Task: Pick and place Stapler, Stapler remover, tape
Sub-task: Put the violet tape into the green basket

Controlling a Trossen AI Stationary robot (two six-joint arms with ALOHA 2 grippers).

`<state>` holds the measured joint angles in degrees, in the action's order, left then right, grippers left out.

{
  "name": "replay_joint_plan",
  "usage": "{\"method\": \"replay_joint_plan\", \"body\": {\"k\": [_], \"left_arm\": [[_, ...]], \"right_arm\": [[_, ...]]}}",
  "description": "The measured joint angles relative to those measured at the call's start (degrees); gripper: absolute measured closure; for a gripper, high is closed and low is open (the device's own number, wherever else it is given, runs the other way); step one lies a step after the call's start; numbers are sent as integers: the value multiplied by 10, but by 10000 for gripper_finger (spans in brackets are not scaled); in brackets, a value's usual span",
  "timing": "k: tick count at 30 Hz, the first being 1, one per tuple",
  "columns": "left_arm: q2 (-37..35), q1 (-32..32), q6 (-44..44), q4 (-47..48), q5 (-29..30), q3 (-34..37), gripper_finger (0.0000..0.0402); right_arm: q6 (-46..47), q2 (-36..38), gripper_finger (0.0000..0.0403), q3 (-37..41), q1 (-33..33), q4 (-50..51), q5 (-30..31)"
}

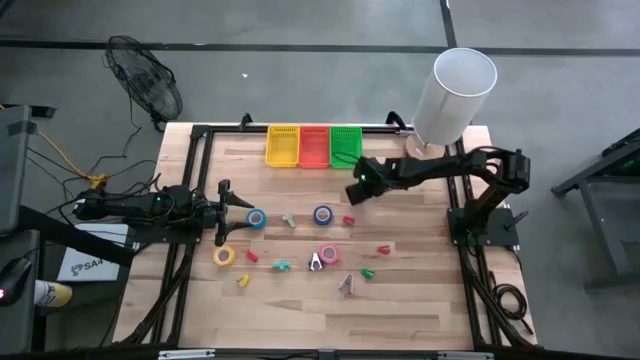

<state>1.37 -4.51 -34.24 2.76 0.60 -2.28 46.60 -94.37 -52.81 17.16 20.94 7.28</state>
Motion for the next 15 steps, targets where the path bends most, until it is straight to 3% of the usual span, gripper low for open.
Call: {"method": "replay_joint_plan", "body": {"k": [8, 15], "left_arm": [[0, 0, 0, 0, 0, 0, 163], [0, 0, 0, 0, 0, 0, 163]], "right_arm": [[-70, -1, 369, -73, 35, -64, 93], [-185, -1, 369, -101, 39, -103, 205]]}}
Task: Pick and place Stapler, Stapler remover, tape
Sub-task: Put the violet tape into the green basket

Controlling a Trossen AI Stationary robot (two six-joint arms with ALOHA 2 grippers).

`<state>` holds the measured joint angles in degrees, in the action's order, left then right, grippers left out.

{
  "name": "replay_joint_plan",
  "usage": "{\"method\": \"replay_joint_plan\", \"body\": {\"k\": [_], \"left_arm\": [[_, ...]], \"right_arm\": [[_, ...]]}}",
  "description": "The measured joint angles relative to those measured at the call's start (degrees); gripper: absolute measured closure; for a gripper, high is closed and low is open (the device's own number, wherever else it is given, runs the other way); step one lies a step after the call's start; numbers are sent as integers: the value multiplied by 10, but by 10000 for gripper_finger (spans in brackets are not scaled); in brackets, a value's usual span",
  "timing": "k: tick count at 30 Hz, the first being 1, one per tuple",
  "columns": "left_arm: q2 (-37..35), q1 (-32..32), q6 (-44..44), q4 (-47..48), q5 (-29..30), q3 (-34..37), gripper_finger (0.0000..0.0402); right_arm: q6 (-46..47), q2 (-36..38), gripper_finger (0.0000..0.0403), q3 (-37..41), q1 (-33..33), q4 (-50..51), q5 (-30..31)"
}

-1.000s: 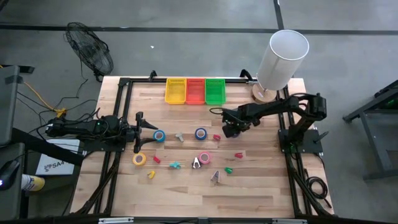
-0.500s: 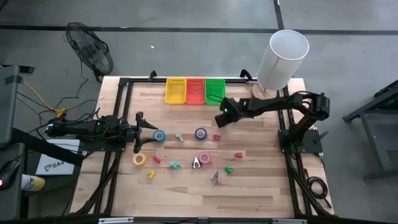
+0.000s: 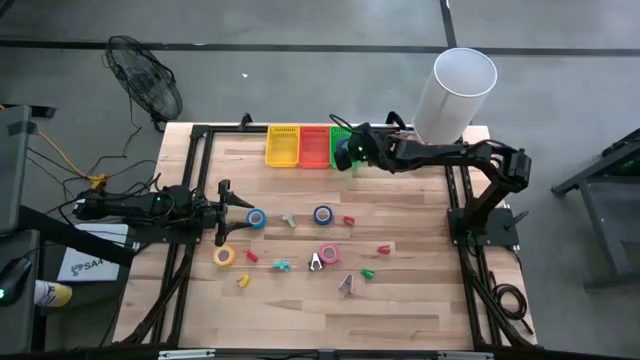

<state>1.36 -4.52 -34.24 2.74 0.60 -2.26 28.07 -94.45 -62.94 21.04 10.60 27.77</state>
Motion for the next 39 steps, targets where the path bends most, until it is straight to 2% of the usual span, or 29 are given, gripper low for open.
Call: {"method": "replay_joint_plan", "body": {"k": [5, 11, 15, 19, 22, 39], "left_arm": [[0, 0, 0, 0, 0, 0, 163], [0, 0, 0, 0, 0, 0, 163], [0, 0, 0, 0, 0, 0, 163], [0, 0, 0, 0, 0, 0, 163], [0, 0, 0, 0, 0, 0, 163], [0, 0, 0, 0, 0, 0, 163]], "right_arm": [[-55, -14, 369, 0, -1, -11, 69], [-95, -74, 369, 0, -3, -60, 93], [-49, -113, 369, 0, -5, -71, 143], [2, -138, 368, 0, -4, -74, 155], [4, -145, 369, 0, -9, -80, 171], [45, -145, 359, 0, -13, -78, 111]]}}
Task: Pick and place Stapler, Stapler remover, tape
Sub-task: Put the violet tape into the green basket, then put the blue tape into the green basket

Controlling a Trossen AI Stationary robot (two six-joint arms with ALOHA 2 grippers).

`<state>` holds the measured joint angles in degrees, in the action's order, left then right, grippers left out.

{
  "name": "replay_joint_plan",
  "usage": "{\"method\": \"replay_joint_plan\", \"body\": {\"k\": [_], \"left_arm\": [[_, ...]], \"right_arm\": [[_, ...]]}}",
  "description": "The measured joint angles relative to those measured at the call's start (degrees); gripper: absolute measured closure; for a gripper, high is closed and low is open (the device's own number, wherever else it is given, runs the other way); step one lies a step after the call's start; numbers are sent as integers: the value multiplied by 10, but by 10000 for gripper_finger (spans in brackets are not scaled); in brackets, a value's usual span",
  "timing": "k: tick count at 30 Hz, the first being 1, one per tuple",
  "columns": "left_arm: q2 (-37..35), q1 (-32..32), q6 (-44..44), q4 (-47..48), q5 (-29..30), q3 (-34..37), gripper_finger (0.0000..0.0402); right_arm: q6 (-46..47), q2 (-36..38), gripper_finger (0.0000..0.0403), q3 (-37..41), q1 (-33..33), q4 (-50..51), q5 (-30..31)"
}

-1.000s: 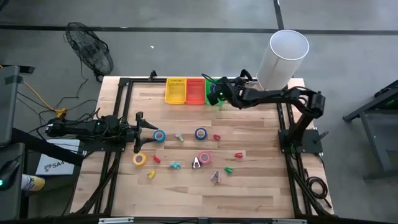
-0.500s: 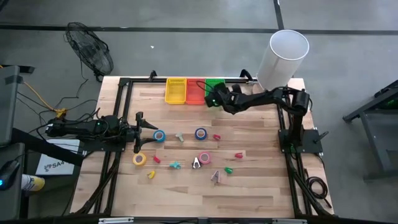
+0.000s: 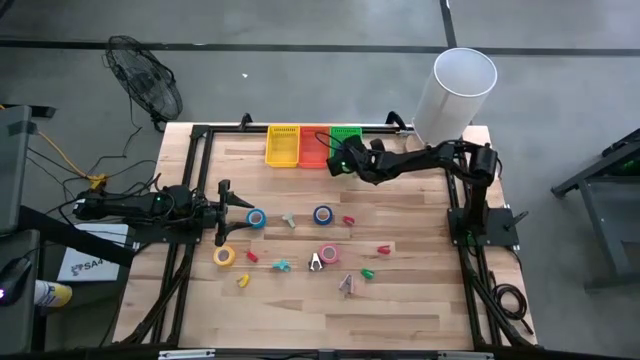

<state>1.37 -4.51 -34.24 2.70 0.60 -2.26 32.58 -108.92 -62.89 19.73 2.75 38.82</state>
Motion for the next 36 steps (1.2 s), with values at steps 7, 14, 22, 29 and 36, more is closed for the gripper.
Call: {"method": "replay_joint_plan", "body": {"k": [7, 14, 22, 29, 36], "left_arm": [[0, 0, 0, 0, 0, 0, 163], [0, 0, 0, 0, 0, 0, 163], [0, 0, 0, 0, 0, 0, 163], [0, 0, 0, 0, 0, 0, 163], [0, 0, 0, 0, 0, 0, 163]], "right_arm": [[4, 0, 358, 0, 3, 17, -21], [20, 0, 352, 0, 3, 27, -21], [21, 0, 306, 0, 5, 26, -26], [21, 5, 275, 0, 7, 27, -33], [5, 41, 273, 0, 9, 31, -52]]}}
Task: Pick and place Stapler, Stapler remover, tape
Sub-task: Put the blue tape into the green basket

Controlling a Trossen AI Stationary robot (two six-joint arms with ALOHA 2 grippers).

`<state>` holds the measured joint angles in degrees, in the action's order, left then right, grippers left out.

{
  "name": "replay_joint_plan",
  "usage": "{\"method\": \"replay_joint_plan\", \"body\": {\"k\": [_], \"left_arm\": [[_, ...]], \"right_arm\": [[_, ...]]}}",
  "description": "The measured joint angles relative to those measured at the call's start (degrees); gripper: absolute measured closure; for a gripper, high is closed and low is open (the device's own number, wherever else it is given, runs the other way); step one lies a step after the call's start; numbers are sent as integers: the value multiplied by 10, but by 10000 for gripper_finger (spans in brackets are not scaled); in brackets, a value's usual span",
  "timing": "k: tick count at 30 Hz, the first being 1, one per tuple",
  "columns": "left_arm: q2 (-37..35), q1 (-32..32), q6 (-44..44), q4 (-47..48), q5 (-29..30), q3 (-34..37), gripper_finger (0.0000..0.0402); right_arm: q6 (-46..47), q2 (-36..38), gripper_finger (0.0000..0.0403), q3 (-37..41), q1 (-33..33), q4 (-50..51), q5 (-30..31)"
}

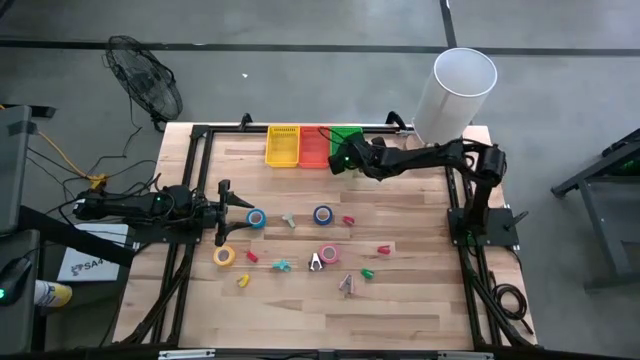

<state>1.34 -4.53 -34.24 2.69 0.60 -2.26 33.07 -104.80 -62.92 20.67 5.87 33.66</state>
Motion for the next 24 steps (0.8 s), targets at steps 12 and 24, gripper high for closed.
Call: {"method": "replay_joint_plan", "body": {"k": [12, 24], "left_arm": [[0, 0, 0, 0, 0, 0, 163], [0, 0, 0, 0, 0, 0, 163]], "right_arm": [[-137, 49, 273, 0, -19, 2, -232], [-360, 48, 272, 0, -97, 9, -384]]}}
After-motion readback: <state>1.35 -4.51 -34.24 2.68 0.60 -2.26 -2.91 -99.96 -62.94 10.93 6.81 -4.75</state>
